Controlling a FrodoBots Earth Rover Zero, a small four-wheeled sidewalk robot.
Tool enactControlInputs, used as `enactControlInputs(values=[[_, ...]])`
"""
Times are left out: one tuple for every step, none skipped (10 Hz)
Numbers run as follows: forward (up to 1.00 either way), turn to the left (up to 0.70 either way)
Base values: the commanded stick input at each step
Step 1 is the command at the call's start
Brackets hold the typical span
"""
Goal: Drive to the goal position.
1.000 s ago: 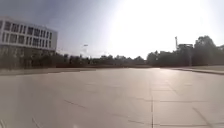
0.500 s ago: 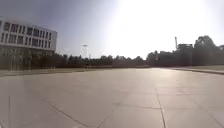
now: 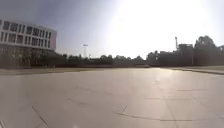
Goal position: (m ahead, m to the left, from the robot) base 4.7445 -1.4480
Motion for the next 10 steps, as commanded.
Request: enactControlInputs(values=[[0.7,0.02],[0.7,0.02],[0.7,0.02],[0.7,-0.18],[0.7,-0.3],[0.7,-0.35],[0.7,-0.35],[0.7,-0.35],[0.7,-0.33],[0.7,-0.22]])
